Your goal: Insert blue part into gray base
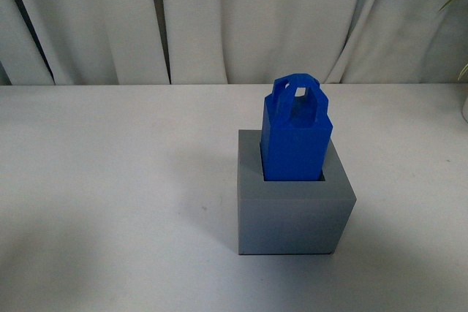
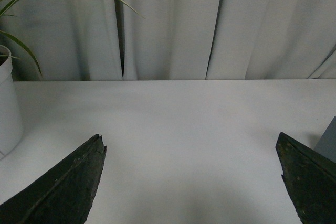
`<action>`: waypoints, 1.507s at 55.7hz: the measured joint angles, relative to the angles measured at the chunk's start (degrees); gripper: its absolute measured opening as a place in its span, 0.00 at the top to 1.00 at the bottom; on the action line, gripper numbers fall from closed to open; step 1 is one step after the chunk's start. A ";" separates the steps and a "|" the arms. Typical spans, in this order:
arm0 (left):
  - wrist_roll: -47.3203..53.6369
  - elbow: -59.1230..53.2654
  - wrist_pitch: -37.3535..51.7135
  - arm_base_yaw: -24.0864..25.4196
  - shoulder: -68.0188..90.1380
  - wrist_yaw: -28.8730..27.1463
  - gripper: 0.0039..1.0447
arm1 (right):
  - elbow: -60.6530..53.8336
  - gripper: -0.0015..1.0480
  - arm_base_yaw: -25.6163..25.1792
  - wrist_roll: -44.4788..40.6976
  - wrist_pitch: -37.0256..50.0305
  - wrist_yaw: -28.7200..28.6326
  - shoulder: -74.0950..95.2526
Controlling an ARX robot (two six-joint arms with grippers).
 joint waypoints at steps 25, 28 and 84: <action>0.02 0.00 0.00 0.00 0.00 0.00 0.06 | -2.10 0.98 0.00 0.07 -5.57 0.00 -8.48; 0.00 0.00 0.00 0.00 0.00 0.00 0.06 | -2.10 0.98 0.00 0.07 -6.69 0.00 -9.51; 0.02 0.00 0.02 0.00 0.00 -0.02 0.06 | -2.03 0.30 0.00 0.04 -21.22 -0.04 -23.74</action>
